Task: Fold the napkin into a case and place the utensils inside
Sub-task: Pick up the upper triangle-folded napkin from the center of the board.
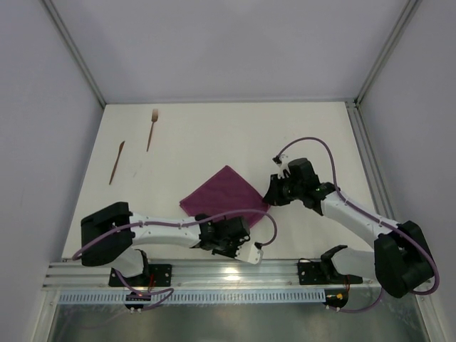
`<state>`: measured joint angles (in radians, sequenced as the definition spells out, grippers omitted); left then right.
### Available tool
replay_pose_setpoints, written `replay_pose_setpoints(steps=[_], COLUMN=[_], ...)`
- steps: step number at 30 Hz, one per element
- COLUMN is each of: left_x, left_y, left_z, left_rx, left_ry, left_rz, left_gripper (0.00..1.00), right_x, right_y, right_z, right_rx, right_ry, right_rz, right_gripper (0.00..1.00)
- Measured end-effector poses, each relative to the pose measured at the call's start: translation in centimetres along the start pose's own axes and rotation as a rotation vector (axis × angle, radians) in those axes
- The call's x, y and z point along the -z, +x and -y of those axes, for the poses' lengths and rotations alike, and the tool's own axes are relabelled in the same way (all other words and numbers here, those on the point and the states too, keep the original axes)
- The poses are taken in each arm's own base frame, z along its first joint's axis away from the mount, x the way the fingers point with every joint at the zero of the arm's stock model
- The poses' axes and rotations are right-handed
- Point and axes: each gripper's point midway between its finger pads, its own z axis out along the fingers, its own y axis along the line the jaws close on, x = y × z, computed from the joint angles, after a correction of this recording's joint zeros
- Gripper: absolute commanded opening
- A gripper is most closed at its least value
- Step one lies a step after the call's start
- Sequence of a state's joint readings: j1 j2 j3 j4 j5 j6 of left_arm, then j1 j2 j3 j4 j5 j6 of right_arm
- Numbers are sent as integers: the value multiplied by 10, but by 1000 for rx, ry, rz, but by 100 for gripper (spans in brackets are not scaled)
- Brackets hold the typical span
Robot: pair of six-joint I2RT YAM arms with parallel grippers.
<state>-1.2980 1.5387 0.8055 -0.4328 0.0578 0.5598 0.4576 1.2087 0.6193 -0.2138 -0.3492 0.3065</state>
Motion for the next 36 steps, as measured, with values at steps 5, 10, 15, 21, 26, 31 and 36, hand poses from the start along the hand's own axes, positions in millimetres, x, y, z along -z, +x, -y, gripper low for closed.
replay_pose_setpoints(steps=[5,10,15,21,26,31,36], left_x=[3,29,70,86,96,114,120], left_y=[10,24,15,25,40,43,47], left_z=[-12,-30,-58,-72,-80,-85,-86], left_rx=[0,41,62,85,117,131,144], left_ry=[-87,-189,-326,-384,-429,-488,-509], left_rz=[-31,-22,79,90,83,120,131], left_gripper=[0,0,0,0,0,0,0], right_x=[11,22,28,48,45,20,2], right_y=[-14,-30,-40,-58,-64,-19,20], right_z=[-2,-11,-22,-52,-67,-80,-92], right_rx=[39,84,155,350,413,596,936], right_ry=[-11,-34,-84,-231,-321,-382,-428], right_rz=[46,99,122,261,324,240,282], right_gripper=[16,40,45,54,54,56,63])
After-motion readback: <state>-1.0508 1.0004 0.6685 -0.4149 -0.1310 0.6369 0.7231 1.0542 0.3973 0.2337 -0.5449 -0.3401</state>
